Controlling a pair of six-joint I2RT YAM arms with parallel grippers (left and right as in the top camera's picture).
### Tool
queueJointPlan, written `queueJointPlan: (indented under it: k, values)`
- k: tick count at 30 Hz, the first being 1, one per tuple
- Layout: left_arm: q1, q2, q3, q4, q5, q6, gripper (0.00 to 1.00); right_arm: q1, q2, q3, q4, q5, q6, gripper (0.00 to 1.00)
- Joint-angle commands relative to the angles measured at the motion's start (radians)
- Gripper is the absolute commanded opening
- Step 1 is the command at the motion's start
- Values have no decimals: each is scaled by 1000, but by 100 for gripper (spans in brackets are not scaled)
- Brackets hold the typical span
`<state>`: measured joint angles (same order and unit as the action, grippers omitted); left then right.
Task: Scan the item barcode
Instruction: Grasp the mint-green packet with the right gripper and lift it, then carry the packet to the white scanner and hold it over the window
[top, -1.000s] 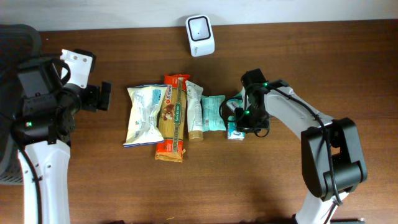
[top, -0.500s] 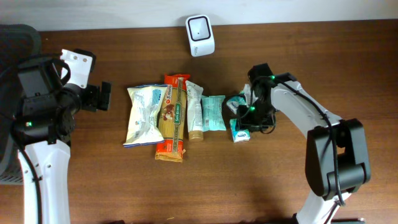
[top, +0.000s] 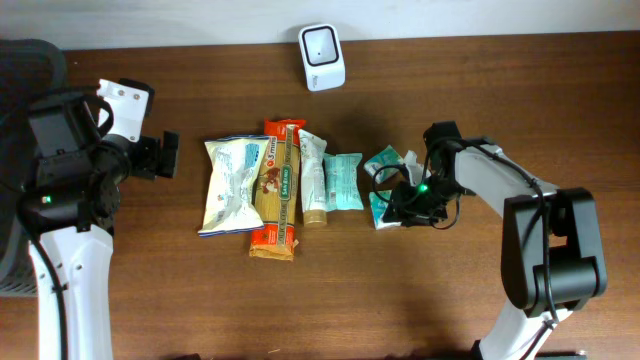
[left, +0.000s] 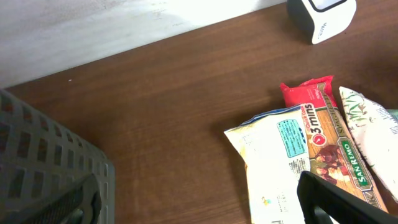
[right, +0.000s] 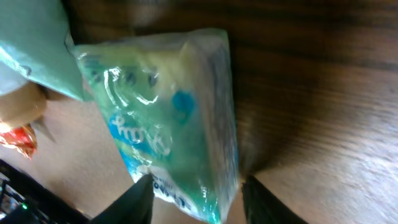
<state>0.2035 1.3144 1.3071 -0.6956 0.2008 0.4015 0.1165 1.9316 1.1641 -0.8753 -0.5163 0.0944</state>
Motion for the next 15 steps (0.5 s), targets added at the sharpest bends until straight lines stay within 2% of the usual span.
queueJointPlan:
  k: [1,7,10,15]
  values:
    - [4,-11,3,1,0,16,99,0,5,-56,66,-23,26,37]
    - [4,-11,3,1,0,16,99,0,5,-92,140,-23,53,4]
    - [4,-11,3,1,0,16,99,0,-5,-62,96,-24,56,4]
    - [4,-11,3,1,0,16,99,0,-113,114,-143,-49,35,4]
